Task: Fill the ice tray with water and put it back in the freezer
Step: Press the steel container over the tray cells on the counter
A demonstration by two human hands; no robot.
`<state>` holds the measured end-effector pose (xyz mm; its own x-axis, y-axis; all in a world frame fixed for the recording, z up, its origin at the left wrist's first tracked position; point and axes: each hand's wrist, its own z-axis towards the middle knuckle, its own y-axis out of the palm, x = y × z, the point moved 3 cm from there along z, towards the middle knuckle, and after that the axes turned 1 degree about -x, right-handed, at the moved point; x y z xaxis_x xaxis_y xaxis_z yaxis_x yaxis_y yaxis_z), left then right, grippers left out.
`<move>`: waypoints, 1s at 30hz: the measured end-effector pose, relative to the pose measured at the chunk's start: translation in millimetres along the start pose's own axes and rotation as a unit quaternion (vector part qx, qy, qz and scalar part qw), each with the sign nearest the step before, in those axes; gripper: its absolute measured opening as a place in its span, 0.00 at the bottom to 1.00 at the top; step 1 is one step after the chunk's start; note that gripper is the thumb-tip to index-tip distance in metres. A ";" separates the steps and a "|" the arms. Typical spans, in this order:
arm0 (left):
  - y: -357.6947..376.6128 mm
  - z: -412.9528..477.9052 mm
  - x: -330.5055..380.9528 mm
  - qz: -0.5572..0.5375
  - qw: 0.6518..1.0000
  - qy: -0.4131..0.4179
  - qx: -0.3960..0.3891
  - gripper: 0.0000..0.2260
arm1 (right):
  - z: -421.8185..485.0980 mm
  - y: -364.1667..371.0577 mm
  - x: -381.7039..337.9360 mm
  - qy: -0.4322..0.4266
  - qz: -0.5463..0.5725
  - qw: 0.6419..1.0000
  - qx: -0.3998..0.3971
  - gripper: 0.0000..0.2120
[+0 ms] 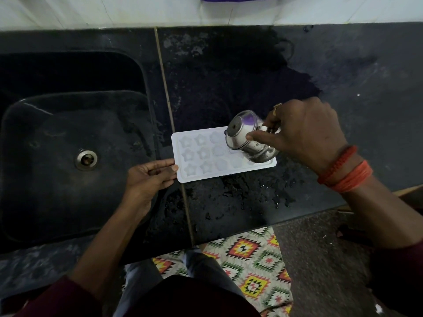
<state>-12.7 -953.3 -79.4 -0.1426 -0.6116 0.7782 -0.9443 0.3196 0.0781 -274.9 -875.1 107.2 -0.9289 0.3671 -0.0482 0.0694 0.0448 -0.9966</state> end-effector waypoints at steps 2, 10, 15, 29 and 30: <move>0.0 -0.3 0.3 -0.001 1.000 -0.001 0.000 0.06 | -0.1 -2.2 1.2 0.001 0.010 1.000 -0.002 0.21; -0.4 0.5 -0.2 0.000 1.000 0.000 -0.002 0.06 | -1.0 -9.5 -5.5 -0.010 0.032 0.999 0.005 0.20; -1.6 0.4 -0.9 -0.001 1.000 0.004 -0.002 0.06 | 1.7 -2.9 -13.4 -0.010 0.027 1.000 -0.010 0.21; -1.9 1.8 -2.6 -0.005 1.000 0.001 -0.002 0.06 | 15.0 11.1 -31.4 -0.018 -0.016 1.000 -0.012 0.24; -1.9 1.8 -2.5 -0.007 1.000 0.001 -0.002 0.06 | 15.5 11.0 -31.9 -0.020 -0.019 1.000 -0.011 0.24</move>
<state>-11.0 -953.7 -82.6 -0.1291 -0.6143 0.7785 -0.9451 0.3139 0.0910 -250.2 -900.7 96.7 -0.9446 0.3278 -0.0137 0.0415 0.0779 -0.9961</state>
